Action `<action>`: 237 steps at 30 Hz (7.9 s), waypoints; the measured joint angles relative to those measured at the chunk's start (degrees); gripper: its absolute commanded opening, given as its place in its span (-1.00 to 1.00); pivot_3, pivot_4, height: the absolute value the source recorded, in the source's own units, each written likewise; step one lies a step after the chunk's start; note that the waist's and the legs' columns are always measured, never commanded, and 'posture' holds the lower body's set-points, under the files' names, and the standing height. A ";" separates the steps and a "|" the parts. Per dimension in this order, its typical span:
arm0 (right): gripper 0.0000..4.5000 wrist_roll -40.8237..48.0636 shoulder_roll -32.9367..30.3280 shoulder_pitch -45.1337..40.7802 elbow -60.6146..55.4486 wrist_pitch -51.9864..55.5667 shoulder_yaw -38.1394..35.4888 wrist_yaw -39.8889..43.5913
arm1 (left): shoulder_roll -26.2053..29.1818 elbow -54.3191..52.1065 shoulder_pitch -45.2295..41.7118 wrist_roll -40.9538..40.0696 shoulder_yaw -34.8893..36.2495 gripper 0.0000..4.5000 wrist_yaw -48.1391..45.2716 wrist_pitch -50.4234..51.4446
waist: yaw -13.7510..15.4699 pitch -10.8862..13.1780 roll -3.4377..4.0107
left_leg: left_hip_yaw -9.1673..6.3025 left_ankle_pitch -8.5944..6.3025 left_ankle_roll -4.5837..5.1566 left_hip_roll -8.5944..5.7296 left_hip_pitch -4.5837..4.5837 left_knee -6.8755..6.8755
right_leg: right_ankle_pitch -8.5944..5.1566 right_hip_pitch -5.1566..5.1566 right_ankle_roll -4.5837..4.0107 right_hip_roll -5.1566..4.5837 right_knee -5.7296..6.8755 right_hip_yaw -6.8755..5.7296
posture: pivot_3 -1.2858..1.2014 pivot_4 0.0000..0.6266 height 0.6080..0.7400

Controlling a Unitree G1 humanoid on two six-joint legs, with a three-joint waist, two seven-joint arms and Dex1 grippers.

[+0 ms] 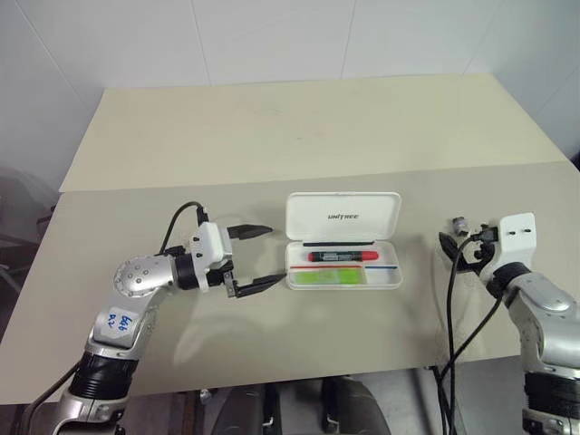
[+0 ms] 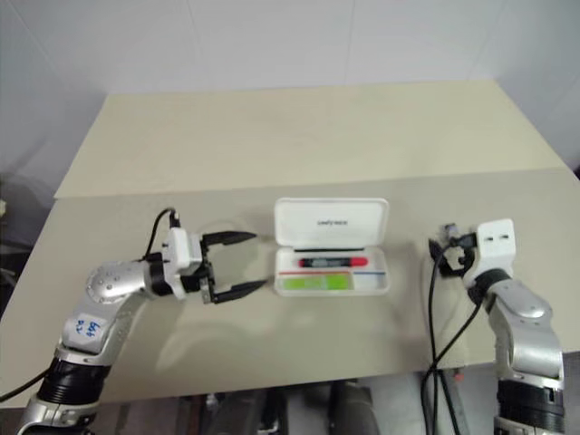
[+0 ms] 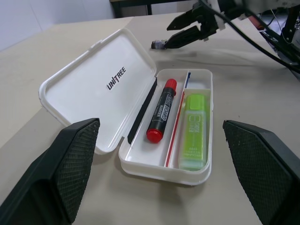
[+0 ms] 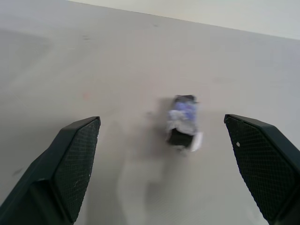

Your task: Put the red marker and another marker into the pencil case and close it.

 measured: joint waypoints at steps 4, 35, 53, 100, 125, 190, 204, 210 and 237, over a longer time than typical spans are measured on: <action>0.99 -1.43 1.90 -5.56 8.02 -2.15 0.54 -3.83 | -1.16 1.79 -2.03 0.21 -0.57 1.00 0.16 -0.05 | -0.38 0.00 0.00 | 0.03 0.03 0.02 0.00 0.02 0.06 | 0.01 0.00 0.00 0.00 0.07 -0.01 | 0.03 -0.52 1.00; -0.82 2.78 -8.06 -7.73 9.25 -12.31 9.41 22.57 | 0.32 3.45 -0.94 1.27 -0.56 1.00 -0.71 -1.80 | -1.31 0.02 0.01 | 0.04 0.11 0.08 0.02 0.00 -0.05 | 0.02 -0.05 -0.04 0.01 0.22 0.00 | 0.03 -0.52 1.00; -0.82 7.57 -16.28 -9.25 2.16 -16.11 21.37 53.33 | 2.83 -0.79 7.20 0.10 3.01 1.00 -0.82 -1.84 | -1.18 0.02 0.00 | -0.08 -0.14 -0.24 0.04 0.00 -0.04 | 0.04 -0.02 -0.06 -0.07 -0.12 -0.01 | 0.03 -0.52 1.00; 0.99 11.69 -16.55 -5.88 -2.49 -16.62 16.26 53.08 | 4.97 2.10 2.11 -0.60 4.10 1.00 -2.44 -1.03 | -0.88 0.02 0.00 | -0.08 -0.22 -0.25 0.04 -0.01 -0.02 | 0.04 0.00 -0.06 -0.11 -0.16 -0.10 | 0.03 -0.52 1.00; 1.00 12.61 -19.97 -0.08 -5.81 -15.80 7.20 46.71 | -3.20 23.17 -13.61 7.96 0.36 -0.98 2.49 -8.28 | 0.43 0.04 -0.05 | 0.03 -0.18 -0.14 0.04 -0.02 0.16 | 0.08 0.02 0.00 -0.08 -0.04 -0.16 | 0.03 -0.52 1.00; 1.00 22.62 -26.03 10.17 -17.81 2.41 -2.41 43.61 | -10.26 23.81 -24.33 20.16 -19.92 -0.98 -11.43 -9.78 | 0.47 0.12 -0.20 | 0.05 -0.19 0.34 0.06 -0.10 0.54 | 0.13 0.10 0.09 -0.13 -0.01 -0.09 | 0.03 -0.52 1.00; 1.00 23.20 -21.59 11.03 -22.12 2.34 -1.60 38.92 | -12.96 22.29 -24.06 22.00 -21.26 -0.98 -5.02 -1.96 | 0.48 0.09 -0.22 | -0.03 -0.27 0.46 0.06 -0.06 0.60 | 0.15 0.18 0.07 -0.16 0.04 -0.12 | 0.03 -0.52 1.00; 1.00 23.31 -20.97 9.49 -22.24 2.34 -0.75 38.24 | -12.83 20.79 -23.99 22.54 -22.13 -0.98 -4.66 -0.62 | 0.46 0.08 -0.21 | -0.07 -0.26 0.46 0.06 -0.06 0.60 | 0.15 0.18 0.07 -0.16 0.03 -0.14 | 0.03 -0.52 1.00; 1.00 16.99 -15.88 -1.32 -7.33 -9.34 9.96 42.42 | 0.54 13.74 -2.53 1.27 9.01 0.77 -1.68 -8.05 | 0.37 0.10 -0.23 | -0.01 -0.40 0.01 0.06 -0.10 0.51 | 0.16 0.11 0.06 -0.22 -0.11 -0.17 | 0.03 -0.52 1.00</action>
